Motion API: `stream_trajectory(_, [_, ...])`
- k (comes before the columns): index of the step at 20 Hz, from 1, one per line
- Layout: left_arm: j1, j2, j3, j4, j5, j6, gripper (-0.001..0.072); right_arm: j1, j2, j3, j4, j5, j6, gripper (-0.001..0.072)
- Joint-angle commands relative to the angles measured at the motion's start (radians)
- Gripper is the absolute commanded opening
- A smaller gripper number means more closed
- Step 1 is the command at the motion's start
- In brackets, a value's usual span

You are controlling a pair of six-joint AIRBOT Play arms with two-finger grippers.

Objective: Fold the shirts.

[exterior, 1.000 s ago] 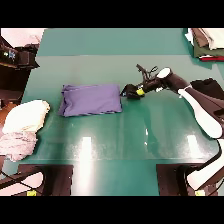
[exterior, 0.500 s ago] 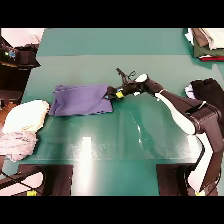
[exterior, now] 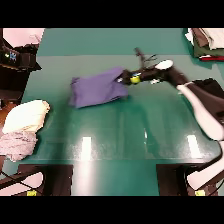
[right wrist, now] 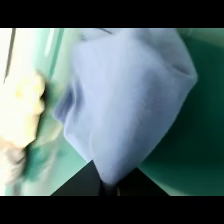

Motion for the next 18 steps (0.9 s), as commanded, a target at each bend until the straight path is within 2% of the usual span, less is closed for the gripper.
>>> stream_trajectory(1, [0.0, 0.0, 0.0, -0.074, -0.002, 0.003, 0.0021, -0.224, 0.194, -0.115, -0.173, 0.01, 0.034, 0.0011])
stream_trajectory(3, [0.0, 0.0, 0.0, -0.108, 0.015, 0.003, 0.0021, -0.374, 0.272, -0.143, -0.24, 0.008, 0.045, 0.0011])
stream_trajectory(9, [0.0, 0.0, 0.0, -0.125, 0.024, -0.001, 0.0021, -0.717, 0.343, -0.136, -0.263, 0.015, 0.045, 0.0011])
stream_trajectory(14, [0.0, 0.0, 0.0, -0.125, 0.023, -0.02, 0.0021, -0.837, 0.343, -0.029, -0.255, 0.007, 0.045, 0.0011])
stream_trajectory(18, [0.0, 0.0, 0.0, -0.125, 0.023, -0.02, 0.0021, -0.882, 0.343, 0.143, -0.255, 0.08, 0.045, 0.0011])
